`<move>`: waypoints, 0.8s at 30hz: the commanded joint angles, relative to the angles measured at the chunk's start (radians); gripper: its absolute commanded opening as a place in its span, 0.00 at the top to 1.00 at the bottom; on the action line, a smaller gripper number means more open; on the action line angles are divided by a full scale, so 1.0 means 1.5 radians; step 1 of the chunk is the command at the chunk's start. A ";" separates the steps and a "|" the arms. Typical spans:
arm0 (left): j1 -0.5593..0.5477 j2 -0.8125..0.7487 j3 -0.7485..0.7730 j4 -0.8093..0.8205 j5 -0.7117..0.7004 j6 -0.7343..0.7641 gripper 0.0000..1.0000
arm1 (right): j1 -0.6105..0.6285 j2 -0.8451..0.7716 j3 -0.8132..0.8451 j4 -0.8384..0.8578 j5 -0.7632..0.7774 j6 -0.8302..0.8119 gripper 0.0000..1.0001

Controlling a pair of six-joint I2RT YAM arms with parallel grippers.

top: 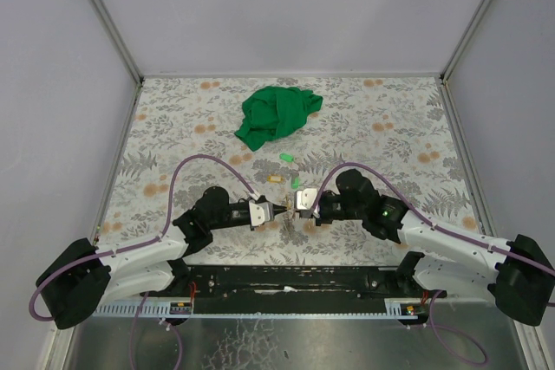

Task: Put the keys on the keyring

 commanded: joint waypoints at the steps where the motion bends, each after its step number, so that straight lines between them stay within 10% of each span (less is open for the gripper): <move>1: -0.003 -0.010 -0.006 0.044 0.004 0.009 1.00 | 0.010 0.002 0.000 0.041 -0.006 -0.008 1.00; 24: -0.003 -0.011 -0.004 0.039 0.008 0.007 1.00 | 0.016 0.001 0.000 0.041 0.014 -0.007 1.00</move>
